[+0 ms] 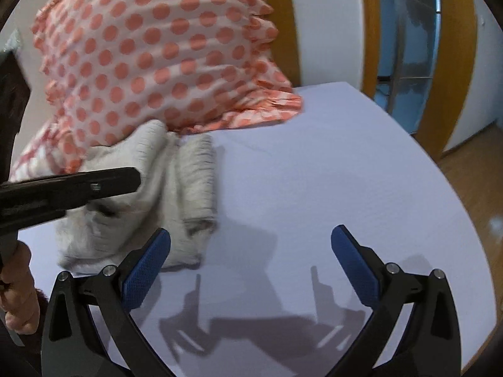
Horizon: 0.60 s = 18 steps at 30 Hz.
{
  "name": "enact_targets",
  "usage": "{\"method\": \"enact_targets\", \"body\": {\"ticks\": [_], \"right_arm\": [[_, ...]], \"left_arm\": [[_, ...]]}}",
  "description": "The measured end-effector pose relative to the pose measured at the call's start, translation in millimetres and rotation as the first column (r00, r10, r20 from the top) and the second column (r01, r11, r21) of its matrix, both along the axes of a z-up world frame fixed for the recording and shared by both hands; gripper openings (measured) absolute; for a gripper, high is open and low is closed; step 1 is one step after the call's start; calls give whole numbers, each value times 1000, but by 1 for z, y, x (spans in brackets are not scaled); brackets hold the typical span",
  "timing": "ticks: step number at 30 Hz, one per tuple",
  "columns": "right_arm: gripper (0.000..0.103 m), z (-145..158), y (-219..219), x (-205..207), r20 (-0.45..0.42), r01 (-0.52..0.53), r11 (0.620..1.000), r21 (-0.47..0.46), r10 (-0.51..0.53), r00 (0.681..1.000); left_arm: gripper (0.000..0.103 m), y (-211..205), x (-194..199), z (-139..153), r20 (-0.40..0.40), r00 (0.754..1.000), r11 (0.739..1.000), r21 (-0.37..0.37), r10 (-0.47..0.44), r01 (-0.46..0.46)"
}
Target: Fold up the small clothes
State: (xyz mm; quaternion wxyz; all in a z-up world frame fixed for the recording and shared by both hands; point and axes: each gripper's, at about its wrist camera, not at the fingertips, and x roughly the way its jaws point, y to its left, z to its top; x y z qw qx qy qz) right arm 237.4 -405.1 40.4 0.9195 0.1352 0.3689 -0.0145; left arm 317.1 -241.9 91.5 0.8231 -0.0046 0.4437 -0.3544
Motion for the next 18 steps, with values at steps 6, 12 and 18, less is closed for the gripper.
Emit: {"method": "enact_targets", "body": {"ticks": [6, 12, 18], "right_arm": [[92, 15, 36, 22, 62, -230, 957, 179, 222, 973], [74, 20, 71, 86, 0, -244, 951, 192, 249, 968], [28, -9, 91, 135, -143, -196, 975, 104, 210, 967]], "left_arm": [[55, 114, -20, 27, 146, 960, 969, 23, 239, -245], [60, 184, -30, -1, 175, 922, 914, 163, 344, -372], [61, 220, -25, -22, 103, 912, 898, 162, 396, -408]]}}
